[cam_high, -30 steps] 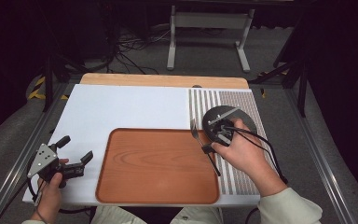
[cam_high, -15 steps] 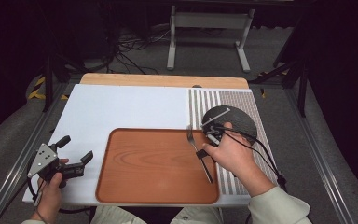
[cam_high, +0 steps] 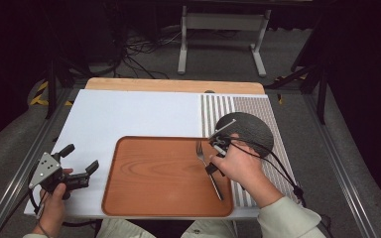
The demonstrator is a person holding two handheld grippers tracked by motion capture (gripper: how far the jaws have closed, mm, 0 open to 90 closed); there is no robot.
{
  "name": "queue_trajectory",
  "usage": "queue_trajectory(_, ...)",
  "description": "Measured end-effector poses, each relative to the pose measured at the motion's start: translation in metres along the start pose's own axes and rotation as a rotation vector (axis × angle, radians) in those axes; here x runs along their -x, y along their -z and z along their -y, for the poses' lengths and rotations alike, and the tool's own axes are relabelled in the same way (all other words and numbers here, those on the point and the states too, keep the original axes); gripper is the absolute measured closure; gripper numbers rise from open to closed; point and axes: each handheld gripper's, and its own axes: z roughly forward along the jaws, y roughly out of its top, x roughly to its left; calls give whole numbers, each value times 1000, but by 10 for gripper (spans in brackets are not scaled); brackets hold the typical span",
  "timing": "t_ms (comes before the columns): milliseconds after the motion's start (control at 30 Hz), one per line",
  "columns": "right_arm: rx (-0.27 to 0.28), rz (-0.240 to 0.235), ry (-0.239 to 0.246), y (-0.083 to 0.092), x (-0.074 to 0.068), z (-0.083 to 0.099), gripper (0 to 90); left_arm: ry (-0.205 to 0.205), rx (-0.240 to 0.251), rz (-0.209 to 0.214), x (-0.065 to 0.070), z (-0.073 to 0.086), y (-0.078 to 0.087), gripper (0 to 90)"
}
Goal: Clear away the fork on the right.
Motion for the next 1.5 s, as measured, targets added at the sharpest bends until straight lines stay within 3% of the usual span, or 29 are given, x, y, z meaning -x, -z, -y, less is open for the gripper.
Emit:
queue_trajectory(500, -19, 1, 6, -13, 1, -2, 845, 7, 0, 1, 0, 0, 0, 5)
queue_trajectory(867, 19, 12, 27, -20, 4, 0, 844, 6, 1, -1, 0, 0, 0, 5)
queue_trajectory(1300, 6, 12, 19, -28, 4, 0, 842, 6, 3, 1, 0, 0, 0, 5)
queue_trajectory(1367, 4, 11, 22, -28, 4, 0, 816, 5, 3, 0, 0, 0, 0, 5)
queue_trajectory(1433, 37, -13, 28, -27, 4, 0, 745, 3, 3, 0, 0, 0, 0, 5)
queue_trajectory(1500, 60, 6, 47, -24, 2, -1, 726, 4, 3, 0, 0, 0, 0, 5)
